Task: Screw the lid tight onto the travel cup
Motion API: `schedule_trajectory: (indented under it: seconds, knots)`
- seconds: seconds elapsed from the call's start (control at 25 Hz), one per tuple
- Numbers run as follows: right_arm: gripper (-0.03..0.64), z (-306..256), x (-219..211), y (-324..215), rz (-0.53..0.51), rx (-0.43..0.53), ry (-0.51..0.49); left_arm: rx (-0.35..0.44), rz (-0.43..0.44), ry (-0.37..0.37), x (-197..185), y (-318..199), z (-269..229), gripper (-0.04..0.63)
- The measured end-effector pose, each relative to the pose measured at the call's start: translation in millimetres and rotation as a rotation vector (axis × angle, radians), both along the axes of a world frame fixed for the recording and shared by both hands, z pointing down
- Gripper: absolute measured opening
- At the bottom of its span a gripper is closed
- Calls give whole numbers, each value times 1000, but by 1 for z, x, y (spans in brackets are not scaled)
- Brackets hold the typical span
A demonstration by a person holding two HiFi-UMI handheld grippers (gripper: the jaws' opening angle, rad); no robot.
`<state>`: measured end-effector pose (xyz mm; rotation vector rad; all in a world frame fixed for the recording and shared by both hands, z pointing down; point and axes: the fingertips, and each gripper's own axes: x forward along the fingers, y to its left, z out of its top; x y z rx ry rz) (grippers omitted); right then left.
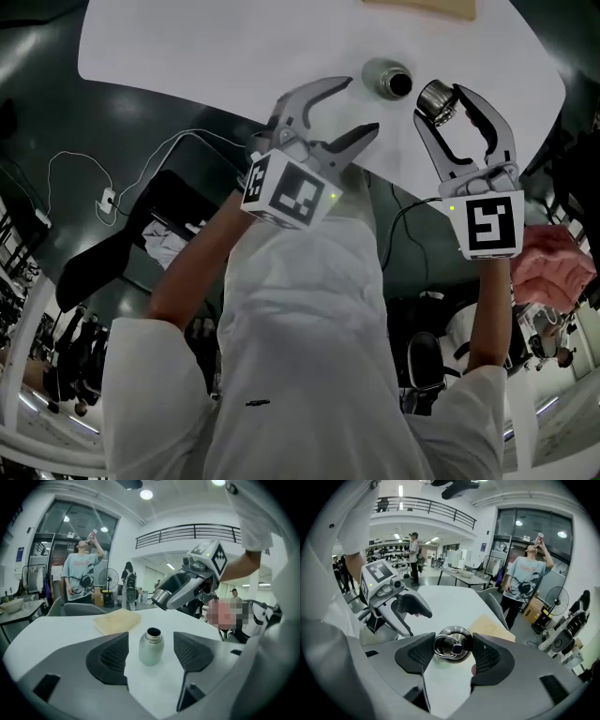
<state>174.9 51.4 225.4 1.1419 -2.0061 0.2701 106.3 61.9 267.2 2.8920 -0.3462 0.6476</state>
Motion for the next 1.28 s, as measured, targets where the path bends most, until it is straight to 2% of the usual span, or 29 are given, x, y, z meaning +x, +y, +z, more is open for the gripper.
schedule_trajectory:
  seconds: [0.32,0.56,0.76,1.04,1.28]
  knots:
    - [241,35,-9,1,-338,-84,240,38,121,-24,43,4,38,328]
    - [241,63,-15,4,-592,-123,428,108,231,-37,57,4,69,342]
    - [241,73,-16,5,-768,-142,493,131,260,2,72,-1,79,345]
    - [241,84,-17,7,-953,-157,579,155,312,53,79,-4,87,348]
    - [241,90,-17,11,-1130,-135,686,179,374,85,90,2,90,358]
